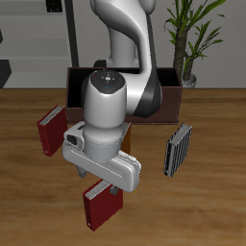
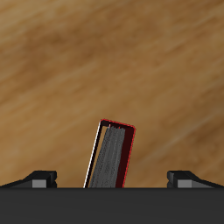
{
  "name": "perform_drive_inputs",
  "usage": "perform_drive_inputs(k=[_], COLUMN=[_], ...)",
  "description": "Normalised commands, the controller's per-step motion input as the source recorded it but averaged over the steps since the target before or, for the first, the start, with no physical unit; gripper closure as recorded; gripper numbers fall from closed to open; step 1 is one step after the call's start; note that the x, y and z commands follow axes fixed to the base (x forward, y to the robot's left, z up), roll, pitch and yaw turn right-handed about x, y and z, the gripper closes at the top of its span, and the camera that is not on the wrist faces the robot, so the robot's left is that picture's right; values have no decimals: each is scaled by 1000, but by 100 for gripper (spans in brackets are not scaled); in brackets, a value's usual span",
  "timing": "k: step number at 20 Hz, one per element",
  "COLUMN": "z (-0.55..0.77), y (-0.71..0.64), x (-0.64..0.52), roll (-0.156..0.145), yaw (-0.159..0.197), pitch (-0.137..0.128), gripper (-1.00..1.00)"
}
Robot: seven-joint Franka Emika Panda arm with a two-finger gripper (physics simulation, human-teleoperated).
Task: Place the left red book into the back desk caddy's back compartment
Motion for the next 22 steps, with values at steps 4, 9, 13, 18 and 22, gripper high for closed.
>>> perform_drive_inputs(k=[4, 9, 13, 18, 22], z=[-249, -192, -144, -87, 44], y=[-88, 20, 68, 0, 3], x=[36, 19, -8, 27, -34], roll=[-11, -8, 18, 4, 4], yaw=[-44, 7, -27, -10, 5], pitch=[36, 23, 26, 13, -2], gripper=[-100, 100, 100, 100, 100])
